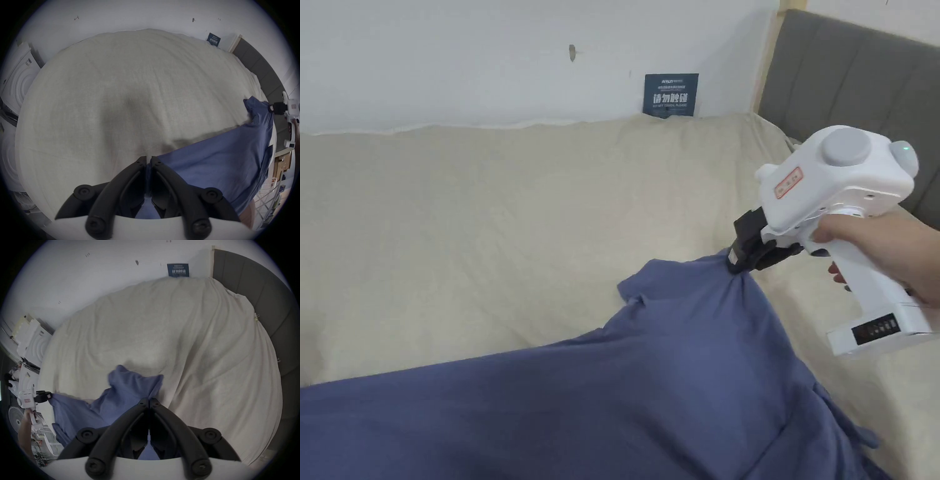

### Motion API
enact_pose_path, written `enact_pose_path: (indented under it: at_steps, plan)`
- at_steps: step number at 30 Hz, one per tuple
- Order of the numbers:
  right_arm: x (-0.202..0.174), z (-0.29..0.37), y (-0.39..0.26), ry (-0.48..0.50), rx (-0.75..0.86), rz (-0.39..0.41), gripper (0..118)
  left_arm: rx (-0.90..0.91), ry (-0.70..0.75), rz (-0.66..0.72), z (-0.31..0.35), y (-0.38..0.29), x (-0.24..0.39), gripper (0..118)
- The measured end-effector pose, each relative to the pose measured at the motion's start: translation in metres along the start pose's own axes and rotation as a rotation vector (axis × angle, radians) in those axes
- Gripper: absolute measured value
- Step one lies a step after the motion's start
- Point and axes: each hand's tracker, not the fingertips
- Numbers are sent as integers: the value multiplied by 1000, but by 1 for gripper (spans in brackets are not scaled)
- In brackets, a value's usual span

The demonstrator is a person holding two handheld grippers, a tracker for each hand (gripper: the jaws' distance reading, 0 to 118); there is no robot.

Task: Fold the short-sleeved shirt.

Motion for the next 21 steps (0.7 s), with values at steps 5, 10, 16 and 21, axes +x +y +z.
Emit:
enact_pose_path:
  at_steps: [5, 10, 16, 21]
  plan:
    - [24, 56, -33, 98, 61, -92, 1, 39, -34, 11, 40, -17, -3, 7]
    - [30, 117, -96, 132, 92, -105, 1, 76, -70, 8, 84, -53, -6, 7]
    - [34, 165, -189, 164, 97, -109, 1, 85, -138, 6, 127, -127, -6, 7]
    - [45, 168, -265, 175, 38, -162, 1, 33, -208, 22, 130, -185, -14, 7]
